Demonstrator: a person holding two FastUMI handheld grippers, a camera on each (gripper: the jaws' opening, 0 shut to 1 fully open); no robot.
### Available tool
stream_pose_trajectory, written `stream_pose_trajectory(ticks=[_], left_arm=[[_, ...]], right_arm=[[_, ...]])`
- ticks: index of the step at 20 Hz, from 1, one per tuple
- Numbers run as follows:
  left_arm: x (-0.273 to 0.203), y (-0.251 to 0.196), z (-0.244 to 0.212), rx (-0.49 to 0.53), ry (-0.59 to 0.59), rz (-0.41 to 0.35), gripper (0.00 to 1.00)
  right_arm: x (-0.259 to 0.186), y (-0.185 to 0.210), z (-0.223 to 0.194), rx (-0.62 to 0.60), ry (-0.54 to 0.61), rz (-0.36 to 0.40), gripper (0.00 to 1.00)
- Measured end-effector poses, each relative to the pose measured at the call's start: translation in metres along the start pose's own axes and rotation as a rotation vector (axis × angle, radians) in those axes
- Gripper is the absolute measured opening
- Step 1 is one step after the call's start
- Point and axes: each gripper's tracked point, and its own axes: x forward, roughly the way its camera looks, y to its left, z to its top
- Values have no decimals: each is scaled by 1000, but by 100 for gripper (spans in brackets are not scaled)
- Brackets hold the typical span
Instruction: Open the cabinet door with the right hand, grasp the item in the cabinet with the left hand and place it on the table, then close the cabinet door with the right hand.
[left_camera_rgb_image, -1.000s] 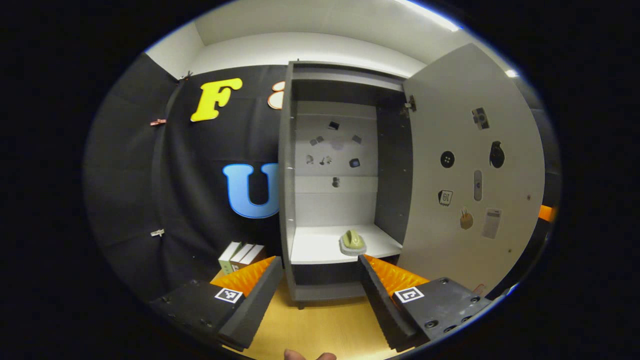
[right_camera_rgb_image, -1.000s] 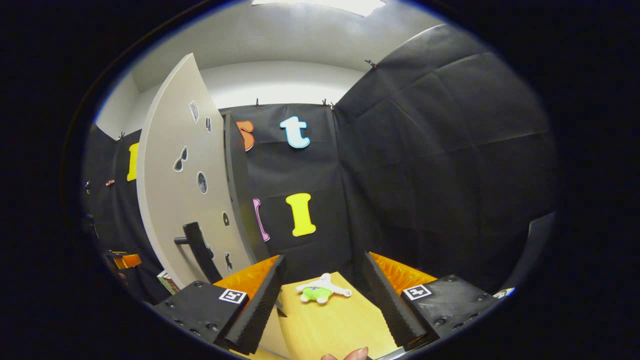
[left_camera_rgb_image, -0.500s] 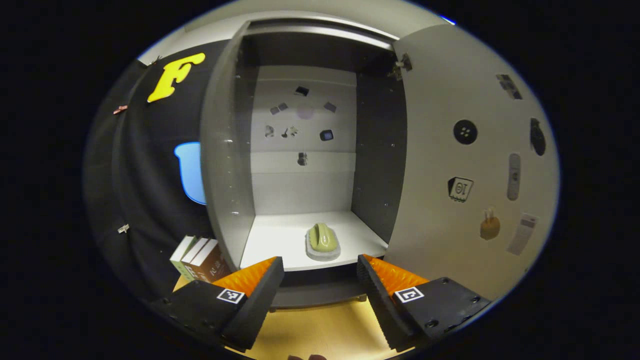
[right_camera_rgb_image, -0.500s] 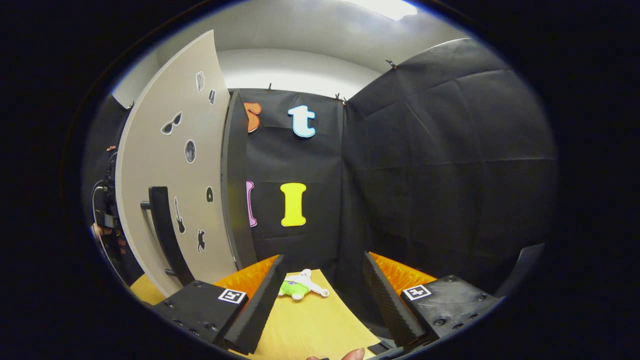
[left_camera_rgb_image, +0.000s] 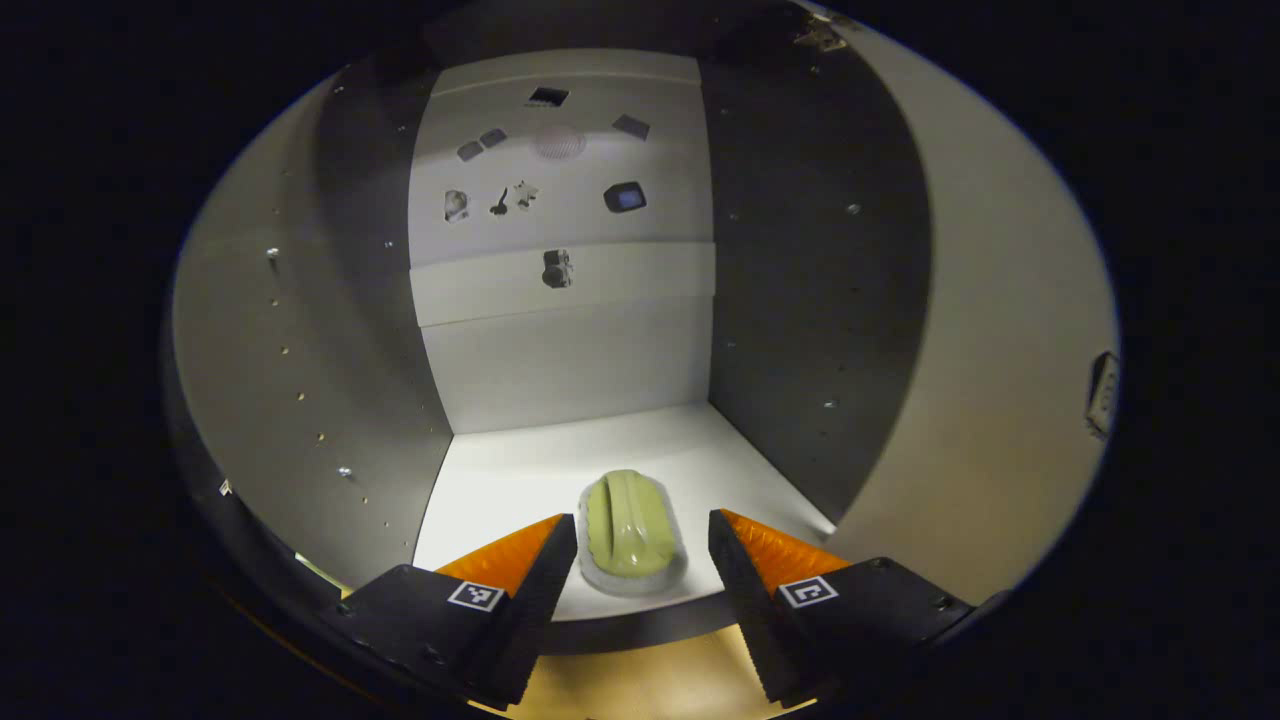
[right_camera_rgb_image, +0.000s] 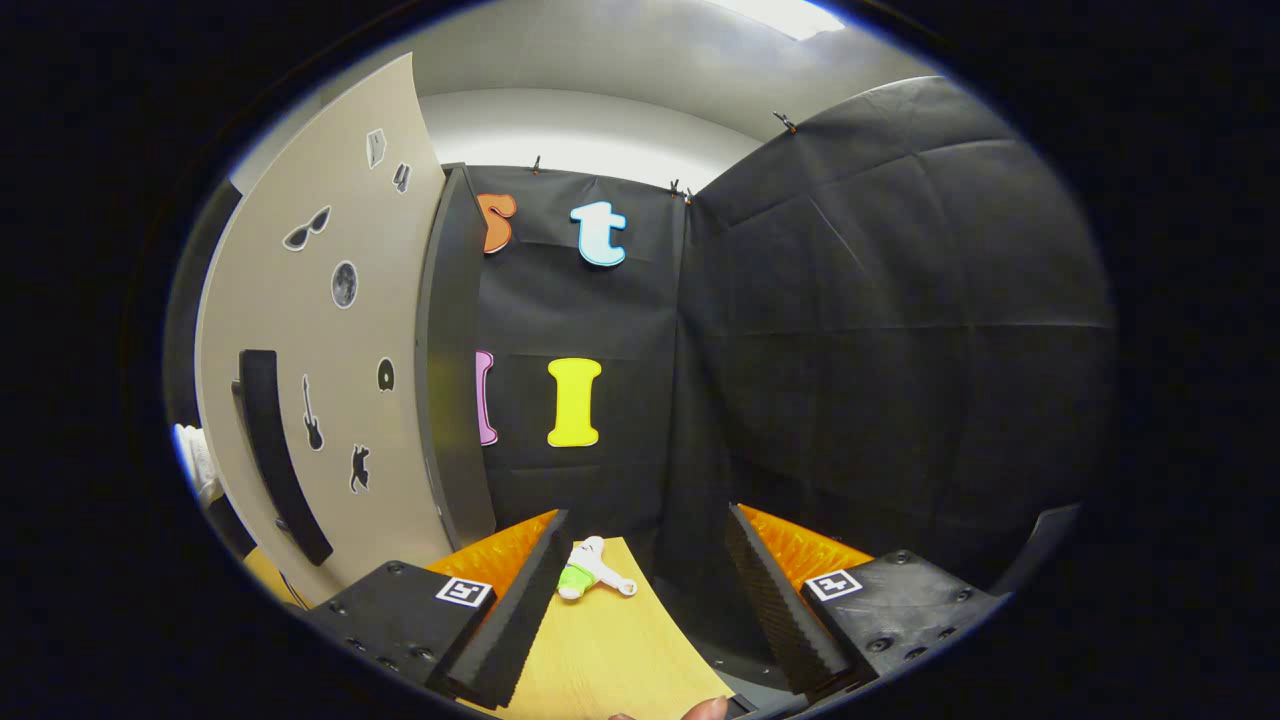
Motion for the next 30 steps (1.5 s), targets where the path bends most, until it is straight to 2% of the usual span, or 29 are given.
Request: stream_pose_trajectory(ticks=[7,9,10,11,12,18,23,26,30], left_arm=[[65,2,-12,-22,72,-10,74],[68,6,-22,8,115,15,60],[71,5,-19,27,103,12,48],[69,3,-22,42,114,8,45],[68,3,-21,52,109,9,30],[27,-1,-14,85,62,-15,22],[-41,3,-11,54,-13,-56,23],[-82,11,-25,42,-39,-69,22],[-131,29,-59,54,-53,-53,22]], right_arm=[[11,-15,-9,-5,21,-9,100],[15,-17,-7,2,18,-14,98],[15,-17,-9,7,22,-14,98],[16,-15,-11,9,28,-11,98],[16,-12,-12,8,28,-7,98],[7,8,-7,0,14,17,98],[-5,30,2,18,-3,32,98],[-13,46,4,30,-5,46,100],[-24,65,11,7,-13,62,98]])
